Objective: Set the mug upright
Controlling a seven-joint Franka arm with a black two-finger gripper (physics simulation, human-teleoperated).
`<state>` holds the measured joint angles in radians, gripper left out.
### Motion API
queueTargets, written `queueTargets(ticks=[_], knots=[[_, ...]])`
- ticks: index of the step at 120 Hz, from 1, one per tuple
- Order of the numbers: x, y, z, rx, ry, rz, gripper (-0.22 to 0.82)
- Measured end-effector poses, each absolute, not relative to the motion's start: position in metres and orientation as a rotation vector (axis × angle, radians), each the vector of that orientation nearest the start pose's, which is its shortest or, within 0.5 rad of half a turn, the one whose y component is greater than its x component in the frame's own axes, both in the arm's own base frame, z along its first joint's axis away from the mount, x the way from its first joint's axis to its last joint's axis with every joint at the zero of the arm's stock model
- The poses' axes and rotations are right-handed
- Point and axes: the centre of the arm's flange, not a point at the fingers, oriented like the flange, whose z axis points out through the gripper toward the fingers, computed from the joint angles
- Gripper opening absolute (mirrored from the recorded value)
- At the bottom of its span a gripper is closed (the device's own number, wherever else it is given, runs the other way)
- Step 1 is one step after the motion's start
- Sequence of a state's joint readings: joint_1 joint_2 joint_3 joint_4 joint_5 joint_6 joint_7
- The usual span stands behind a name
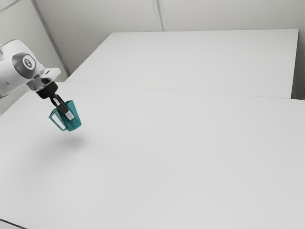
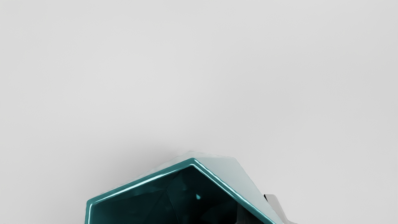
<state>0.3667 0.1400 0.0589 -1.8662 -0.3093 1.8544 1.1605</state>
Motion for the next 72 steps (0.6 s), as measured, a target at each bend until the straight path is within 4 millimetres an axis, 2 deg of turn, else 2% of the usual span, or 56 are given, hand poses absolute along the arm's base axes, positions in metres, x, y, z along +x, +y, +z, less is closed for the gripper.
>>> queueTargets(ticks=[32, 72], knots=[[0.548, 0.137, 0.439, -3.144, 0.999, 0.035, -0.18], [0.522, 0.064, 0.438, -3.063, 0.818, 0.079, -0.18]])
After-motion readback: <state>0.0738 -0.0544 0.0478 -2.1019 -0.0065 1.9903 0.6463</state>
